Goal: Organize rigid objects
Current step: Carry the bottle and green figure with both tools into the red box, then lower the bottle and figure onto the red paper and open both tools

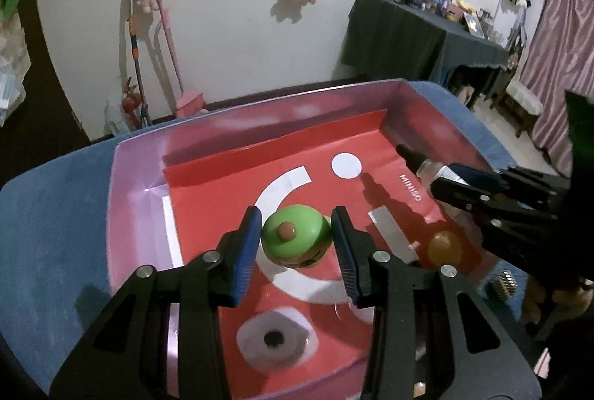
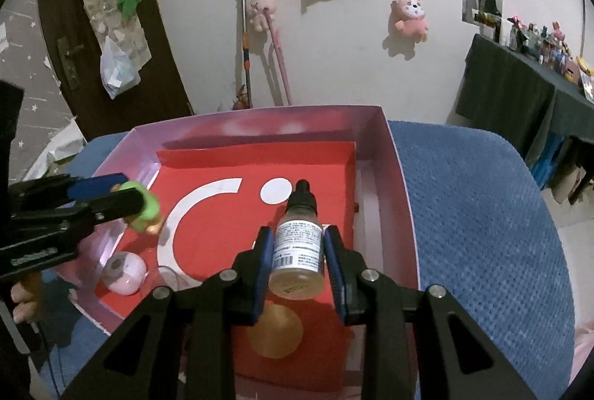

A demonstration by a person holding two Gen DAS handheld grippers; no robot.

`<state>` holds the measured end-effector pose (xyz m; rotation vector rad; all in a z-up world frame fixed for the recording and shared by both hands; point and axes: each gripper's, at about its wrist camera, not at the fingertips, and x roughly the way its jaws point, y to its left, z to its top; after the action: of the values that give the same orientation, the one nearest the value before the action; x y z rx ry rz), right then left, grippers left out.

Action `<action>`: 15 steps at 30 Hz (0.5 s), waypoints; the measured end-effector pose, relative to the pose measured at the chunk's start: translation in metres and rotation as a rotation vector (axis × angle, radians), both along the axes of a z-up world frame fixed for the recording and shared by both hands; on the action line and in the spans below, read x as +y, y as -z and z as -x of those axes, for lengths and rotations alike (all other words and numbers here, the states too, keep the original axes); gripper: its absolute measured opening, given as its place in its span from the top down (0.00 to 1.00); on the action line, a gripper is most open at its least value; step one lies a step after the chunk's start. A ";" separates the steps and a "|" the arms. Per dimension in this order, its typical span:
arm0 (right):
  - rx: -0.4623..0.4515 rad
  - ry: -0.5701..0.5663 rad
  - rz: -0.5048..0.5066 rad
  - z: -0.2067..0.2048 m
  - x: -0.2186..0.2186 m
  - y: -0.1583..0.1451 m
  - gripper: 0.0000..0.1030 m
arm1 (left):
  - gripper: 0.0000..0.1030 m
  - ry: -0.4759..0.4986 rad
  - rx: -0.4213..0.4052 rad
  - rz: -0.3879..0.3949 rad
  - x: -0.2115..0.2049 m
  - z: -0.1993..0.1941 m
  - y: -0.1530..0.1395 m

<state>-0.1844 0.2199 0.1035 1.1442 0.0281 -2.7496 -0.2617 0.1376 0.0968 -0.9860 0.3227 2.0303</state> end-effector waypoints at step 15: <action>-0.028 -0.033 -0.146 0.013 -0.019 0.014 0.70 | 0.65 0.032 0.015 0.048 0.013 0.001 0.025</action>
<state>-0.1970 0.2004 0.0900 1.2065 0.2457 -2.7406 -0.2623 0.1501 0.0722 -0.9891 0.3951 2.0098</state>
